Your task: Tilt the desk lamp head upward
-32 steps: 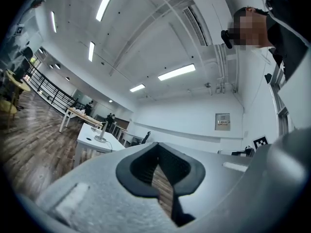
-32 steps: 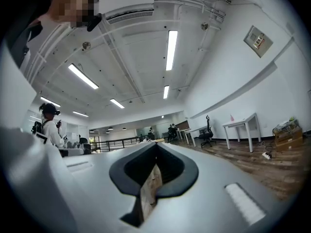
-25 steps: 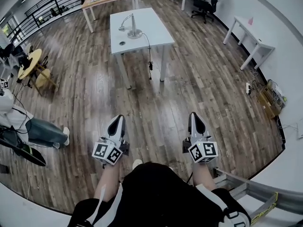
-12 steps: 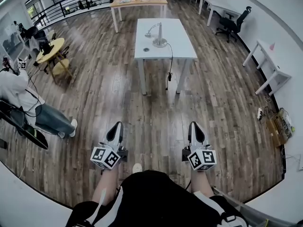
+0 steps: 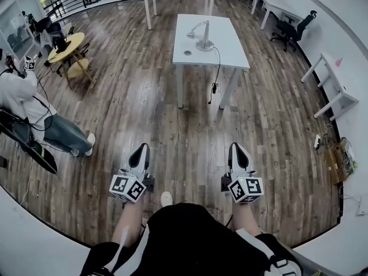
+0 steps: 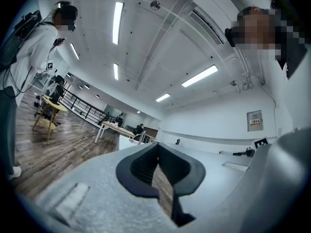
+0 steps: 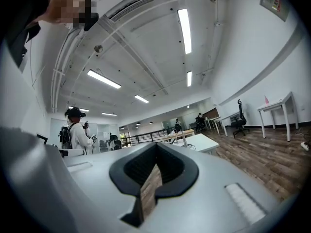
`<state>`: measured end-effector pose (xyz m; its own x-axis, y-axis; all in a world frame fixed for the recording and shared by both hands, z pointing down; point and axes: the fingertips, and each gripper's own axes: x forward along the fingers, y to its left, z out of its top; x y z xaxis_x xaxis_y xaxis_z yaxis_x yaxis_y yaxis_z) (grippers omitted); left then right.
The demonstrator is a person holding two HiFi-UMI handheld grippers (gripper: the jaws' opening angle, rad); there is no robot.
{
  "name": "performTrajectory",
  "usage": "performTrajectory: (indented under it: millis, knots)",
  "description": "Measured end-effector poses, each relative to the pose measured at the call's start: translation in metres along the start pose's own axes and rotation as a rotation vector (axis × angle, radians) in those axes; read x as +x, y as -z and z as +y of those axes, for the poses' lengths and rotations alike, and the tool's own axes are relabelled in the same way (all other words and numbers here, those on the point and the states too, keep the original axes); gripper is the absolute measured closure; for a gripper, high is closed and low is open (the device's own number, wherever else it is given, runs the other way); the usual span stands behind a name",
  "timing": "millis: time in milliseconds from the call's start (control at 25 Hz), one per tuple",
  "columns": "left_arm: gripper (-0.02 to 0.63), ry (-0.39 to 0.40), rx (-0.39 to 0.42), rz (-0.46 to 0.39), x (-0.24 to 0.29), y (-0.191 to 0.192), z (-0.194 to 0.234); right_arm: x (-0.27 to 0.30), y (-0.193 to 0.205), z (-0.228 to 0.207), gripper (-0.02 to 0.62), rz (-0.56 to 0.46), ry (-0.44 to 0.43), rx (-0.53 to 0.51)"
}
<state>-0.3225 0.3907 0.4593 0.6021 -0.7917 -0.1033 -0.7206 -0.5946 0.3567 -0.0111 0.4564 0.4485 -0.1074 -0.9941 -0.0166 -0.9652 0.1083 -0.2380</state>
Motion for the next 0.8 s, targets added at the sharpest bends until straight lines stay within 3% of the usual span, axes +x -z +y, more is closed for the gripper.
performTrajectory:
  millis: [320,800]
  knots:
    - [0.607,-0.027,0.010,-0.014,-0.003,-0.015,0.038,0.036,0.002,0.027,0.591,0.020,-0.022,-0.030]
    - [0.607,0.032,0.023,-0.008,0.012,-0.036,0.086,0.070,-0.004,0.053,0.591,-0.024,0.045,-0.036]
